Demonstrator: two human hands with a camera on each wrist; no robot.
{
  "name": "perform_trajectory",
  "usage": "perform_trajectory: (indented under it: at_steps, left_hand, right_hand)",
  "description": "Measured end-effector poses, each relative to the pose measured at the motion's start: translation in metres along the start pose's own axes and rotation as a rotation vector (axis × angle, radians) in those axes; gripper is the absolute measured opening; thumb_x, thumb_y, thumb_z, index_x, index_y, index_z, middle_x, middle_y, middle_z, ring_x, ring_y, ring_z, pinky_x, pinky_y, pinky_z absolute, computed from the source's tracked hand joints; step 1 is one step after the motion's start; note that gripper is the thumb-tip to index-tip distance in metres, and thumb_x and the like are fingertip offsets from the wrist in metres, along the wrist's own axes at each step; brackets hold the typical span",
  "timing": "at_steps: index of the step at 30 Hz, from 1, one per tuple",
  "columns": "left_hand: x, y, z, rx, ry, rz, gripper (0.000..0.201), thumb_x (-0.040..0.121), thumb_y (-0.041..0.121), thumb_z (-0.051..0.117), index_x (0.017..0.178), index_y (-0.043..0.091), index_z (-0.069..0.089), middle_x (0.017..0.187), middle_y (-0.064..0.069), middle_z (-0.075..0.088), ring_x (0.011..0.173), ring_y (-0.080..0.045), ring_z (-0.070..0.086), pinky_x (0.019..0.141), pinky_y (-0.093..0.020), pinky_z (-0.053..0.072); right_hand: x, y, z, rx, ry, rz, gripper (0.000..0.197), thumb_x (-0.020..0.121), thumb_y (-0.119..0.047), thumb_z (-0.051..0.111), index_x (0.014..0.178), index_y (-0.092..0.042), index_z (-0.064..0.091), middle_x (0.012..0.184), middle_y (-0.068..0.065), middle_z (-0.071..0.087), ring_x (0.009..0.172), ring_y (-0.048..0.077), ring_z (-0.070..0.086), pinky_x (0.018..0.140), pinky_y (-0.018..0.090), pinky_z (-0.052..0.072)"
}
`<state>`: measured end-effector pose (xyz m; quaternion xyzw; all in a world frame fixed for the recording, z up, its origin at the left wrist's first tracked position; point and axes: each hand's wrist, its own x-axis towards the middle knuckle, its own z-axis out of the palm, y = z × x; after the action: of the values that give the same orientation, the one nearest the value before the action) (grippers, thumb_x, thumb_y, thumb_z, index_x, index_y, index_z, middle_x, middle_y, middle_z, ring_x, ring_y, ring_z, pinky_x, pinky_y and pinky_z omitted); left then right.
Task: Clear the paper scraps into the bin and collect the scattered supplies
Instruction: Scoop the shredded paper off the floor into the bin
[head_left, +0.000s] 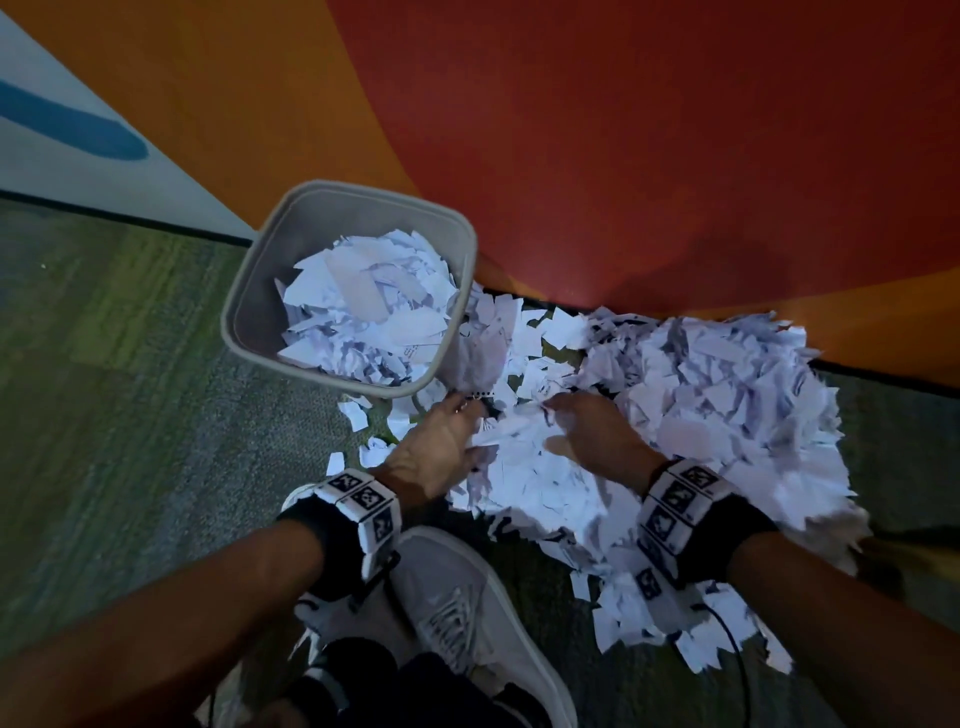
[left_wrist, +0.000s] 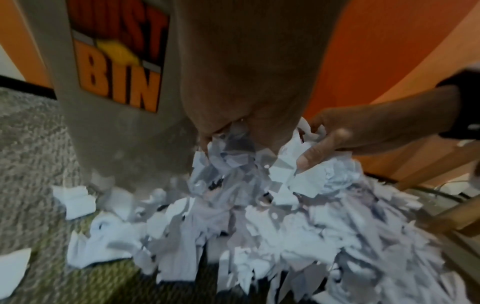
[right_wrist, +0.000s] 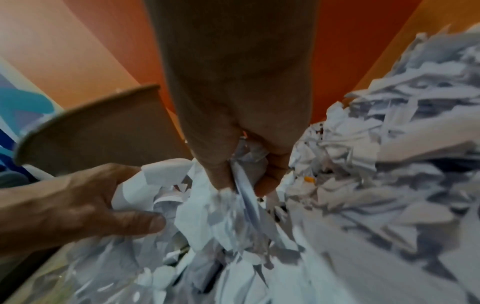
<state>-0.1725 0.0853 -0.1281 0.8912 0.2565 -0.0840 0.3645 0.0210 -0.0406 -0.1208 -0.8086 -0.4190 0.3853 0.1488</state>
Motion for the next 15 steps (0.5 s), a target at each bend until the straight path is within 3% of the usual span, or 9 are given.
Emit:
perform_trajectory:
  at_steps: [2,4,6,8,10,12,14,15]
  left_hand:
    - [-0.010,0.017,-0.024,-0.045,0.015,0.025,0.047,0.091,0.024,0.066,0.135,0.022,0.050,0.132,-0.004,0.051,0.116,-0.020,0.054,0.099,-0.035,0.047]
    - [-0.020,0.033,-0.046,-0.070,0.031,0.029,0.053,0.091,0.025,0.066,0.140,0.026,0.048,0.130,0.002,0.052,0.115,-0.014,0.054,0.101,-0.031,0.046]
    - [-0.031,0.052,-0.069,-0.033,0.058,0.040,0.046,0.090,0.024,0.068,0.133,0.025,0.053,0.117,0.007,0.052,0.107,-0.010,0.051,0.098,-0.033,0.048]
    - [-0.043,0.071,-0.090,-0.027,0.077,0.032,0.041,0.090,0.024,0.070,0.128,0.025,0.055,0.113,0.010,0.052,0.100,-0.008,0.053,0.091,-0.031,0.052]
    - [-0.057,0.088,-0.109,-0.055,0.090,0.017,0.039,0.089,0.024,0.072,0.125,0.025,0.056,0.113,0.009,0.055,0.091,-0.012,0.062,0.075,-0.026,0.057]
    - [-0.070,0.100,-0.127,-0.039,0.111,-0.005,0.034,0.089,0.025,0.072,0.120,0.023,0.057,0.108,0.007,0.057,0.080,-0.014,0.065,0.057,-0.017,0.052]
    - [-0.079,0.108,-0.146,-0.037,0.151,-0.014,0.031,0.090,0.029,0.071,0.117,0.021,0.057,0.106,0.002,0.060,0.077,-0.014,0.063,0.053,-0.016,0.047]
    - [-0.085,0.111,-0.158,-0.040,0.181,-0.025,0.032,0.091,0.030,0.070,0.119,0.021,0.056,0.108,-0.001,0.062,0.080,-0.017,0.064,0.057,-0.021,0.050]
  right_hand:
    - [-0.013,-0.012,-0.018,0.036,0.033,-0.008,0.037,0.080,-0.009,0.078,0.114,0.000,0.066,0.110,0.014,0.066,0.105,0.029,0.062,0.086,0.033,0.049]
    - [-0.028,-0.021,-0.033,0.080,0.060,-0.026,0.043,0.081,-0.011,0.077,0.122,-0.004,0.064,0.121,0.014,0.063,0.113,0.026,0.059,0.087,0.026,0.044]
    - [-0.042,-0.032,-0.049,0.107,0.101,-0.066,0.052,0.083,-0.015,0.077,0.132,-0.011,0.060,0.135,0.009,0.058,0.121,0.020,0.054,0.092,0.020,0.038]
    - [-0.055,-0.047,-0.065,0.118,0.146,-0.102,0.055,0.084,-0.018,0.076,0.136,-0.015,0.057,0.139,0.006,0.055,0.125,0.018,0.052,0.093,0.020,0.035]
    - [-0.067,-0.062,-0.079,0.142,0.192,-0.161,0.054,0.084,-0.017,0.075,0.135,-0.012,0.057,0.138,0.007,0.056,0.125,0.019,0.052,0.094,0.020,0.034]
    - [-0.076,-0.076,-0.091,0.148,0.220,-0.217,0.054,0.085,-0.017,0.076,0.135,-0.009,0.057,0.137,0.009,0.056,0.127,0.021,0.051,0.094,0.017,0.032]
    - [-0.082,-0.092,-0.100,0.097,0.224,-0.222,0.054,0.086,-0.020,0.075,0.136,-0.012,0.057,0.137,0.007,0.056,0.128,0.021,0.050,0.092,0.017,0.031]
    - [-0.085,-0.102,-0.105,0.077,0.222,-0.226,0.054,0.086,-0.021,0.074,0.136,-0.014,0.056,0.138,0.006,0.056,0.128,0.020,0.050,0.093,0.018,0.032]
